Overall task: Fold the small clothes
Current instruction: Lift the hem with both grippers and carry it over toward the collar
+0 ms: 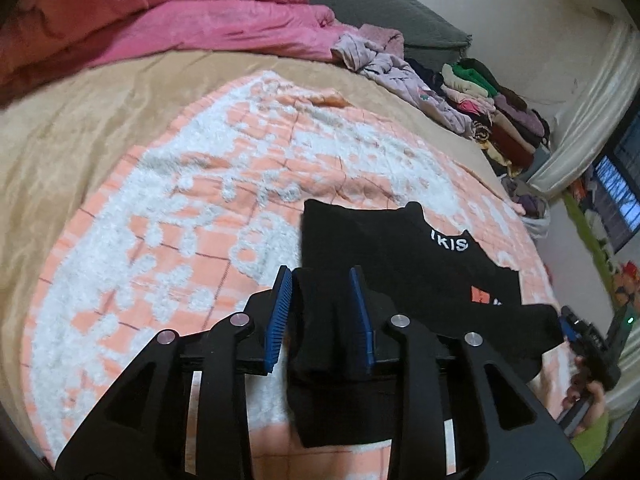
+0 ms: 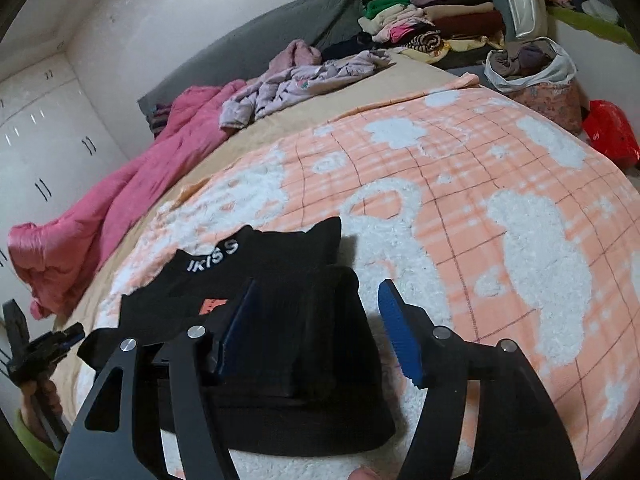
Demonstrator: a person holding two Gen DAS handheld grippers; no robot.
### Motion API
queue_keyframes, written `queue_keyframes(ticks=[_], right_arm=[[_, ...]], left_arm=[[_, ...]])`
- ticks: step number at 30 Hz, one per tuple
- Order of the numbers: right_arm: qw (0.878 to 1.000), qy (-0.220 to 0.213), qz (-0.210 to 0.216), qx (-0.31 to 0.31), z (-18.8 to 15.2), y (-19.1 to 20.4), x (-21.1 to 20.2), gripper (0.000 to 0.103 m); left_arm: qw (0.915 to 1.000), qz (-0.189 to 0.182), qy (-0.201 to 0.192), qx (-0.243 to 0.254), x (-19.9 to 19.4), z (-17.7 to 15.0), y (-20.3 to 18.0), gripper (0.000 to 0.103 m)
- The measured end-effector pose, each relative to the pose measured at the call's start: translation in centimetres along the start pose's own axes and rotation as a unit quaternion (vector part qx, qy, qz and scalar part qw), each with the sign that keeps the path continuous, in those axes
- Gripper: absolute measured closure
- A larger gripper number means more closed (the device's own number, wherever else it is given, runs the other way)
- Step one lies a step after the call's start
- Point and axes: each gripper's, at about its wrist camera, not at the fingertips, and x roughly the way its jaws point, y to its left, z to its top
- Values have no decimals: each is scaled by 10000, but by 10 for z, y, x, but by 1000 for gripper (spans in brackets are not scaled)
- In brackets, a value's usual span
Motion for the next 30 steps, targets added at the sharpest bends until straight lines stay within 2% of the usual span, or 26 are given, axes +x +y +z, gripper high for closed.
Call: queue_keyframes(ticks=[5, 9, 13, 18, 20, 25, 30], right_arm=[[9991, -232, -136, -315, -7, 9, -21, 42], [9952, -268, -168, -925, -25, 31, -34, 42], [9885, -98, -139, -1503, -46, 54, -36, 44], [9804, 262, 67, -1951, -73, 75, -27, 64], [9770, 394, 113, -2094, -81, 82, -22, 67], [9707, 705, -20, -2299, -95, 91, -2, 68], [9645, 850, -335, -2476, -102, 92, 19, 68]], left_arm=[[9986, 142, -178, 481, -17, -13, -14, 79], [9960, 135, -139, 872, -22, -30, -29, 79], [9926, 44, 56, 1209, -18, -51, -44, 79], [9879, 123, 318, 1516, -2, -77, -57, 84], [9854, 125, 440, 1641, 5, -87, -61, 86], [9777, 481, 352, 2013, 16, -96, -69, 86], [9740, 670, 263, 2146, 29, -92, -72, 86]])
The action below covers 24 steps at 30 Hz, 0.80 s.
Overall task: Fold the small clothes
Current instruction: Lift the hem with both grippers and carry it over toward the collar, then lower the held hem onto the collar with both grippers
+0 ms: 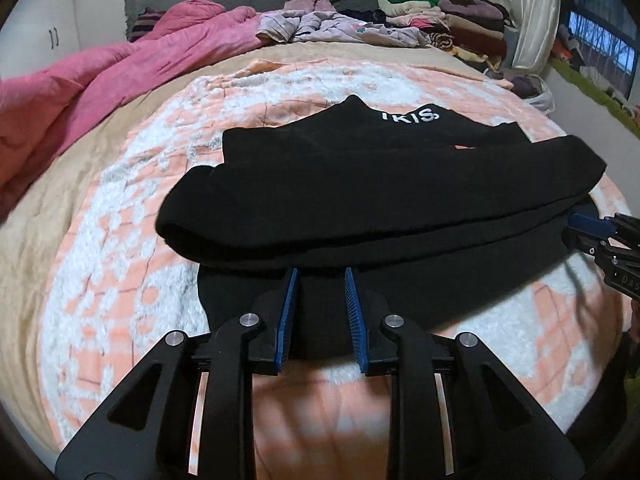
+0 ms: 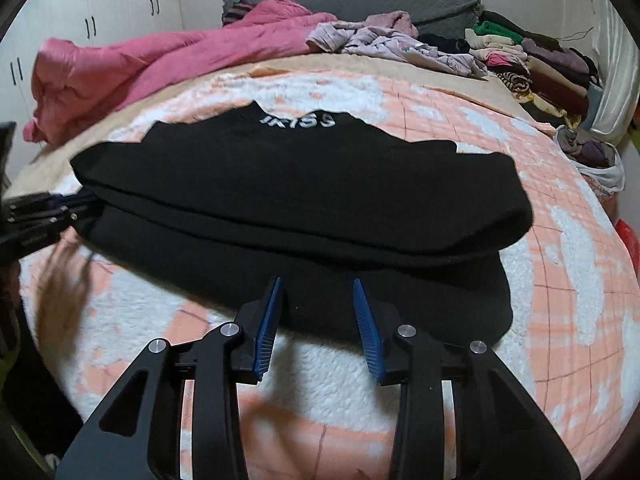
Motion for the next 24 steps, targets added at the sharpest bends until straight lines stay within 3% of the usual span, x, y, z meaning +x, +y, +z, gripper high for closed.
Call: queue_keyframes(ticks=[14, 24], right_arm=[[9997, -246, -10, -35, 38, -6, 18, 68], [9998, -170, 79, 112, 73, -21, 51, 68]], left_arm=[[9994, -71, -179, -288, 17, 38, 7, 86], [9987, 68, -127, -493, 38, 67, 20, 86]])
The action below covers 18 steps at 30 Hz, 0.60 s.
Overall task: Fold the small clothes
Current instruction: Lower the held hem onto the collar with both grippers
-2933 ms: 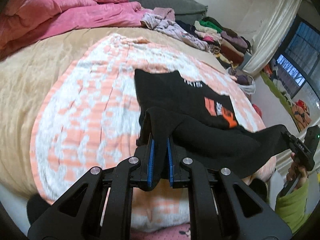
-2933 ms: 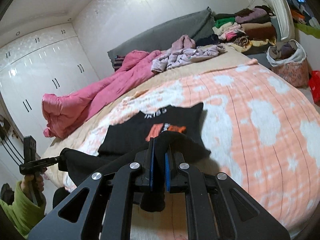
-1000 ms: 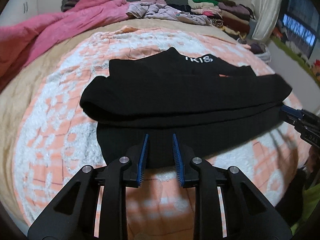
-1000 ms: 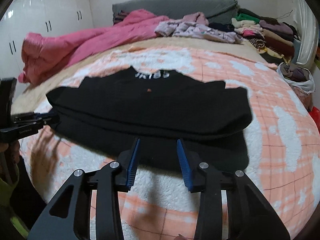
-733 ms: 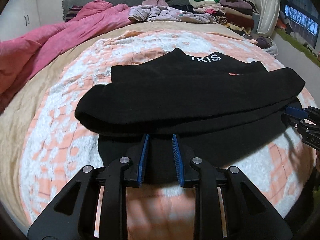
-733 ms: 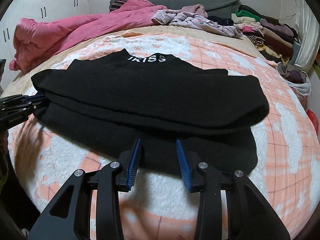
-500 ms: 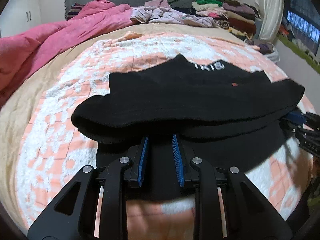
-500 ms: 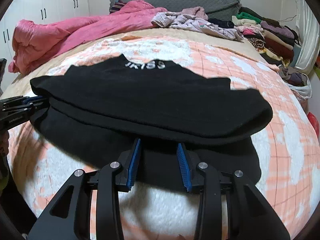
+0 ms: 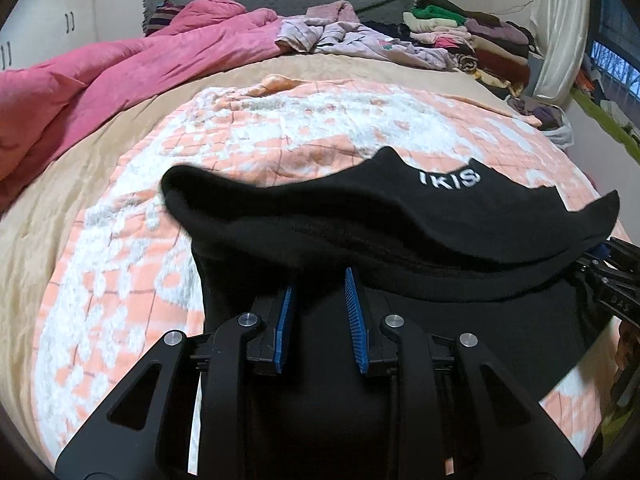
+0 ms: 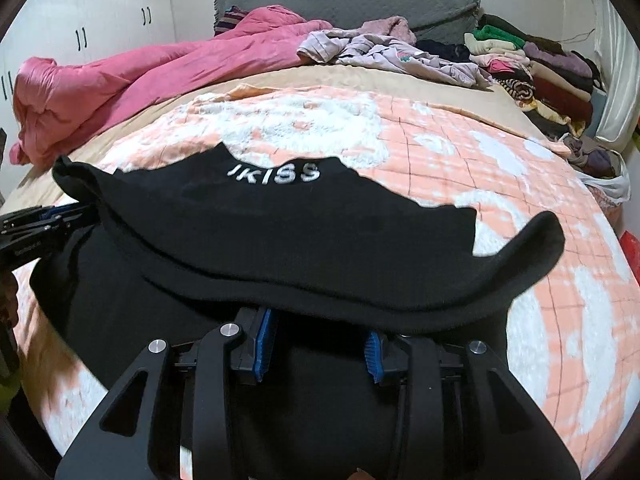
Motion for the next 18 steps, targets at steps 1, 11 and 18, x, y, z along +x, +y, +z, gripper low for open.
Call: queue_keyframes(ticks=[1, 11, 18], right_arm=[[10000, -18, 25, 27, 4, -2, 2, 68], [9993, -235, -115, 248, 36, -31, 12, 68], [9958, -517, -290, 692, 33, -69, -4, 67]], left_arm=[[10000, 11, -1, -24, 2, 2, 1, 86], [9989, 157, -177, -402, 6, 32, 23, 84], [9962, 271, -128, -817, 12, 31, 48, 79]])
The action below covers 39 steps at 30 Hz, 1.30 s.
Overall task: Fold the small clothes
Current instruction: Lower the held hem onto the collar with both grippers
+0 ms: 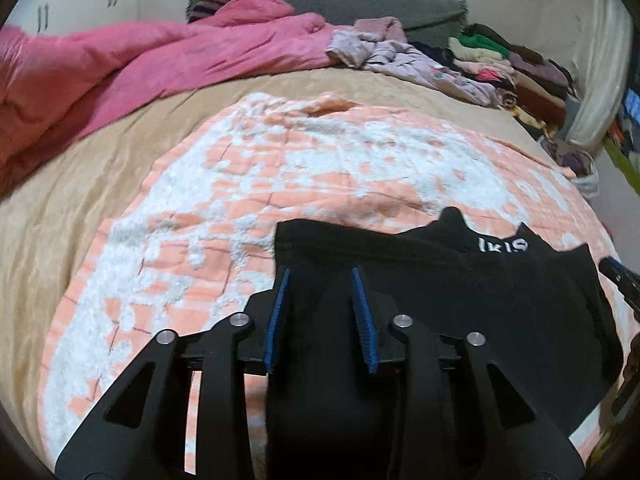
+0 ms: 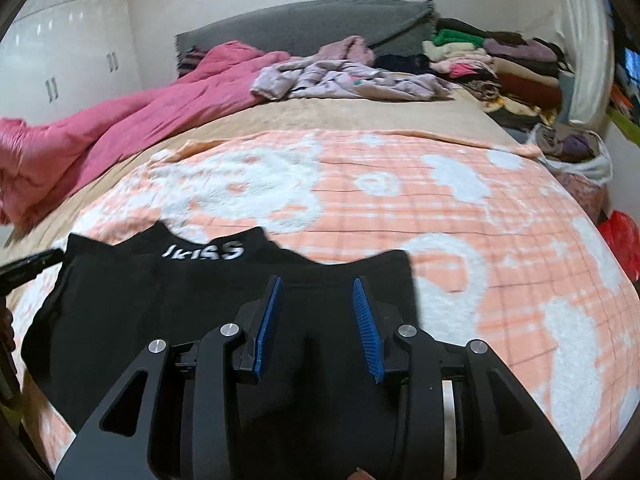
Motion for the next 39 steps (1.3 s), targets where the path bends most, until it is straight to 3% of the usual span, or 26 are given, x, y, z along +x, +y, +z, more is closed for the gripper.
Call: queue_keyframes(ticks=[3, 7, 10, 14, 15, 16, 17, 18, 21, 26, 32, 39], right_arm=[[9997, 32, -183, 179, 0, -16, 0, 66], [9987, 249, -339, 281, -5, -32, 9, 60], [9985, 366, -213, 333, -8, -35, 17, 60], [9977, 554, -134, 377, -11, -34, 28, 60], [9976, 582, -114, 358, -12, -33, 30, 61], [9976, 605, -93, 333, -13, -33, 31, 65], [9976, 602, -99, 313, -14, -33, 31, 74], [9978, 592, -91, 290, -13, -32, 30, 84], [9984, 481, 56, 293, -10, -34, 21, 100], [9994, 156, 205, 250, -1, -33, 1, 100], [9984, -414, 105, 375, 9, -40, -21, 100], [9991, 5, -234, 355, -2, -45, 5, 100]], left_arm=[[9997, -27, 118, -191, 7, -1, 9, 79], [9995, -25, 250, -176, 17, -1, 10, 68], [9995, 35, 280, -126, 22, -2, 10, 61], [9993, 22, 338, -133, 30, -1, 11, 61], [9994, 19, 327, -117, 30, -1, 10, 63], [9995, -11, 306, -91, 30, -2, 10, 78], [9996, -34, 287, -68, 30, -2, 9, 89], [9997, 26, 241, -5, 29, -3, 6, 89], [9999, -19, 122, 2, 23, -1, 5, 98], [9994, -128, -314, 121, -2, 13, -1, 99], [9985, -162, -510, 123, -4, 33, -7, 99], [9996, 245, -40, 158, 39, 16, -5, 99]])
